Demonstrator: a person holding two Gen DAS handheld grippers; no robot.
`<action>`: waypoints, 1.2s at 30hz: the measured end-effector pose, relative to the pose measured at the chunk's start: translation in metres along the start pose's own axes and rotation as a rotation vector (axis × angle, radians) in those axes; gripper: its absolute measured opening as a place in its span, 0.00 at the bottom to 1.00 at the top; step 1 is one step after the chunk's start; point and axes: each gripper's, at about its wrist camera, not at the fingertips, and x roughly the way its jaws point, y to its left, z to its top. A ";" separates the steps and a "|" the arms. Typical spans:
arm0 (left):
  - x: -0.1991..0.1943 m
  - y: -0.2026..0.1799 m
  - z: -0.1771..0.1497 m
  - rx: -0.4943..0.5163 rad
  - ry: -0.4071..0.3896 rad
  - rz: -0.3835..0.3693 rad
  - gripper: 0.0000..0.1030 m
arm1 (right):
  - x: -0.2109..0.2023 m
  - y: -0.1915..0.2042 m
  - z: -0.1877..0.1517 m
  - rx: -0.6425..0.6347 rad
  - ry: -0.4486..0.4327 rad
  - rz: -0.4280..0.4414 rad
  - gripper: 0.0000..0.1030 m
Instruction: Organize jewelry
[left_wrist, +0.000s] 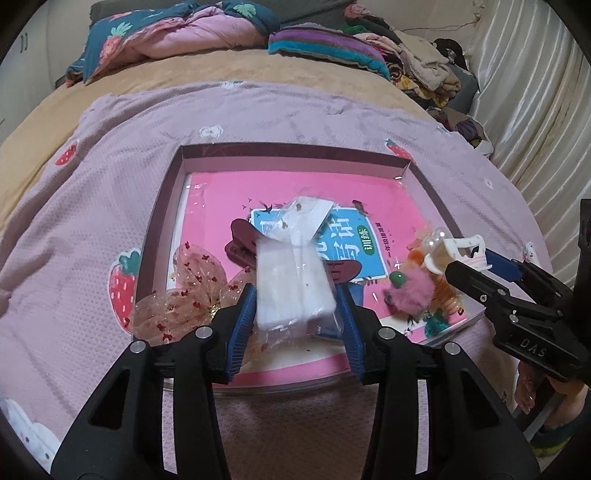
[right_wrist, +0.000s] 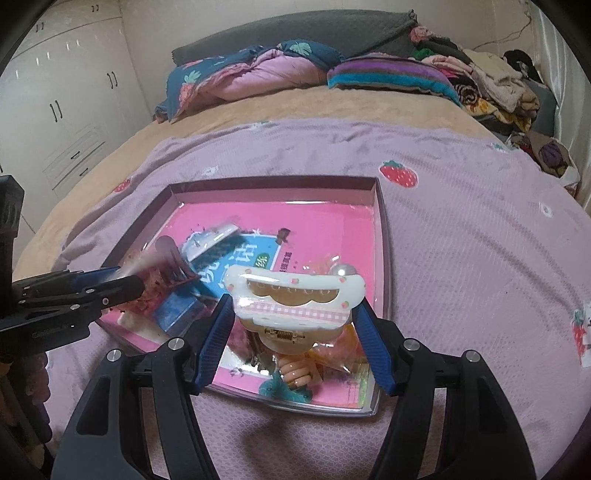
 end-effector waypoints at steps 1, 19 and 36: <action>0.000 0.001 -0.001 -0.002 -0.001 -0.001 0.34 | 0.000 -0.001 -0.001 0.003 0.003 0.004 0.63; -0.072 -0.007 -0.018 -0.002 -0.113 0.015 0.71 | -0.099 0.004 -0.013 0.043 -0.178 -0.028 0.92; -0.109 -0.013 -0.091 -0.013 -0.133 0.040 0.91 | -0.139 0.030 -0.075 0.019 -0.177 -0.047 0.96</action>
